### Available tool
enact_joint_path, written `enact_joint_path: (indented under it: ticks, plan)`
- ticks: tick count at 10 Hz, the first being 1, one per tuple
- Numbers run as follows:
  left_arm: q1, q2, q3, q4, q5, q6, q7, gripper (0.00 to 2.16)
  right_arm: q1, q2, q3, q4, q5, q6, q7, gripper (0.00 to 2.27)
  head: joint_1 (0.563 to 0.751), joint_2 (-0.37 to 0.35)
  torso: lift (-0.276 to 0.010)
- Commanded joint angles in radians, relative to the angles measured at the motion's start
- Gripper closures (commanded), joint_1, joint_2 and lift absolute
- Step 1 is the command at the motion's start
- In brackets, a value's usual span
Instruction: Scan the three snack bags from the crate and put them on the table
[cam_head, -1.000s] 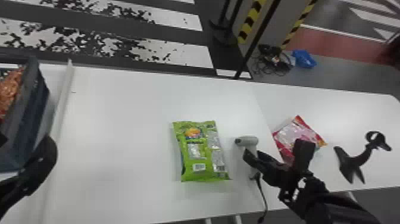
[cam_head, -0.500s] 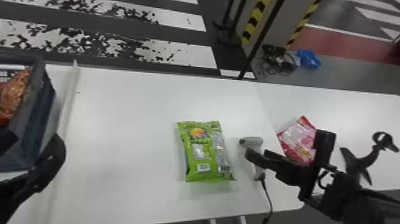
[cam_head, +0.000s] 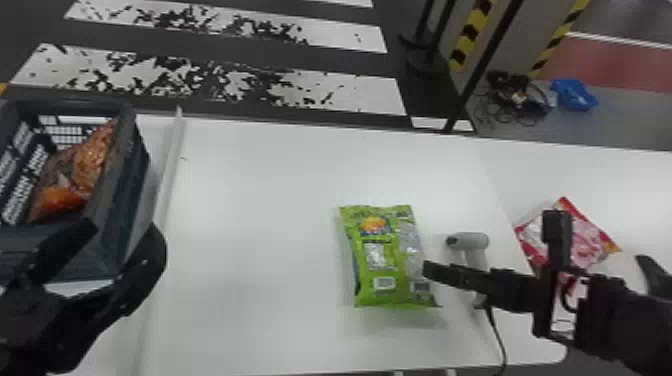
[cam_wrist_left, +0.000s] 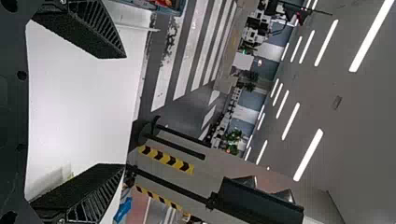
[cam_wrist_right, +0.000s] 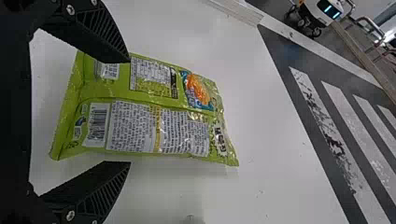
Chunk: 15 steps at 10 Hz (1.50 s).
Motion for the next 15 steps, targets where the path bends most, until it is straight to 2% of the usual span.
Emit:
enact_joint_path:
  ticks: [1, 3, 5, 6, 7, 8, 9, 11, 13, 15]
  plan:
    - [0.009, 0.0, 0.011, 0.0, 0.0, 0.0, -0.006, 0.03, -0.034, -0.004, 0.063, 0.088, 0.037, -0.109, 0.0, 0.11, 0.695, -0.166, -0.094]
    - [0.014, 0.0, 0.017, 0.001, 0.0, 0.0, -0.008, 0.03, -0.076, -0.004, 0.116, 0.184, 0.083, -0.204, 0.007, 0.11, 0.695, -0.141, -0.094]
    - [0.012, -0.001, 0.015, 0.003, 0.0, 0.0, -0.008, 0.03, -0.088, -0.004, 0.142, 0.229, 0.092, -0.222, 0.019, 0.11, 0.695, -0.128, -0.094]
    - [0.006, -0.001, 0.012, 0.009, -0.001, 0.0, -0.008, 0.03, -0.088, -0.007, 0.162, 0.233, 0.096, -0.222, 0.019, 0.19, 0.695, -0.125, -0.094]
    - [0.004, -0.001, 0.011, 0.012, -0.001, 0.0, -0.008, 0.03, -0.088, -0.007, 0.176, 0.235, 0.106, -0.219, 0.019, 0.42, 0.695, -0.119, -0.094]
    - [0.003, -0.001, 0.011, 0.017, -0.001, 0.0, -0.008, 0.03, -0.1, -0.008, 0.195, 0.246, 0.116, -0.204, 0.019, 1.44, 0.695, -0.111, -0.094]
    - [0.003, 0.0, 0.012, 0.018, -0.001, 0.0, -0.008, 0.03, -0.111, -0.008, 0.198, 0.262, 0.113, -0.185, 0.019, 2.13, 0.695, -0.108, -0.094]
    - [0.0, -0.001, 0.015, 0.023, 0.0, 0.0, -0.008, 0.03, -0.096, -0.007, 0.175, 0.223, 0.072, -0.13, 0.062, 2.16, 0.695, -0.093, -0.094]
    - [-0.015, -0.001, 0.012, 0.035, 0.0, 0.0, -0.008, 0.03, -0.042, -0.007, 0.092, 0.091, -0.04, -0.053, 0.062, 2.16, 0.695, -0.074, -0.094]
    - [-0.034, -0.001, 0.009, 0.05, 0.0, 0.003, -0.008, 0.03, -0.016, 0.065, -0.088, 0.043, -0.235, -0.041, 0.039, 2.16, 0.695, -0.074, -0.094]
